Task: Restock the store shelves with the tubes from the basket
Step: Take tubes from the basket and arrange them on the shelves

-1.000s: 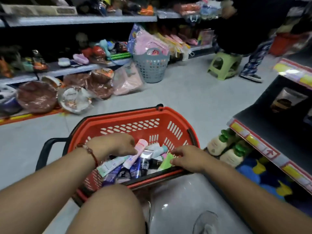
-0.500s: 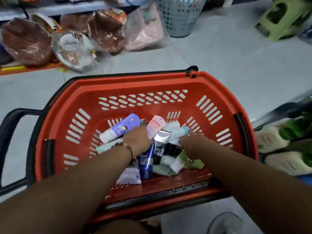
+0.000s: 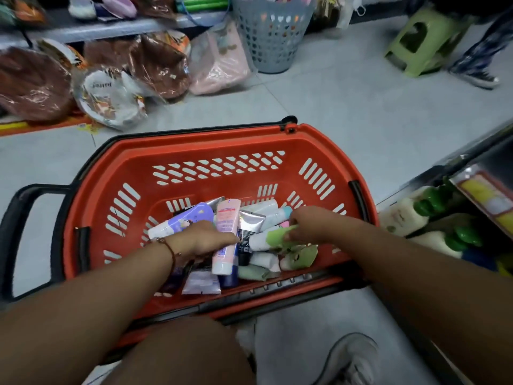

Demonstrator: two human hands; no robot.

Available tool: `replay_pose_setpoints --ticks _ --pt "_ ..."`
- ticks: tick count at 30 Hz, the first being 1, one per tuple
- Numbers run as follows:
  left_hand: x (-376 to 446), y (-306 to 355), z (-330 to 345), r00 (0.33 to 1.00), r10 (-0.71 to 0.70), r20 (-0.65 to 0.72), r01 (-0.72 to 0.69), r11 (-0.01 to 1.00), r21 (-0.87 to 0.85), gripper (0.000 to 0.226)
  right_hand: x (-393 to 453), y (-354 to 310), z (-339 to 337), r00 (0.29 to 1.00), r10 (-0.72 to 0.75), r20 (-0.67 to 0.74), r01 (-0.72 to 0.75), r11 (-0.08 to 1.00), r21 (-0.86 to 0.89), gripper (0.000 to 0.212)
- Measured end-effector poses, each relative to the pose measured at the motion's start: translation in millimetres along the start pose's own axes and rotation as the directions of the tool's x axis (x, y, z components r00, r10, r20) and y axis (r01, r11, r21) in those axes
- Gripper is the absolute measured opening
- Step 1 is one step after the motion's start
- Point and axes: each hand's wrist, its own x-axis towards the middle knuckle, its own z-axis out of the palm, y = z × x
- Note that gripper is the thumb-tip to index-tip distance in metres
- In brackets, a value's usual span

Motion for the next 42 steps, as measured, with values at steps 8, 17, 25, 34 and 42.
replay_pose_setpoints --ticks 8,17,25,34,42 --pt "-114.9 70.7 -29.1 0.938 0.334 0.091 -0.264 0.861 -0.435 0.036 -136.8 9.8 -52.2 0.971 0.066 -0.228 0.111 0.722 0.683 0.024" --pt "-273.2 196.1 40.6 0.751 0.531 0.394 -0.143 0.712 -0.687 0.031 -331.4 53.0 -48.3 0.852 0.421 -0.311 0.367 -0.058 0.928 0.025" --pt "-322.7 199.5 190.2 0.679 0.533 0.504 -0.225 0.805 -0.549 0.048 -385.1 90.2 77.0 0.834 0.489 -0.255 0.481 -0.418 0.771 0.025" --pt "-331.3 203.5 301.0 0.666 0.357 0.654 -0.286 0.933 -0.218 0.036 -418.4 130.4 192.4 0.776 0.63 -0.032 0.404 -0.457 0.792 0.023" --pt "-321.7 215.2 363.5 0.668 0.241 0.704 -0.274 0.959 -0.068 0.031 -419.6 164.0 238.4 0.722 0.676 0.148 0.358 -0.548 0.757 0.034"
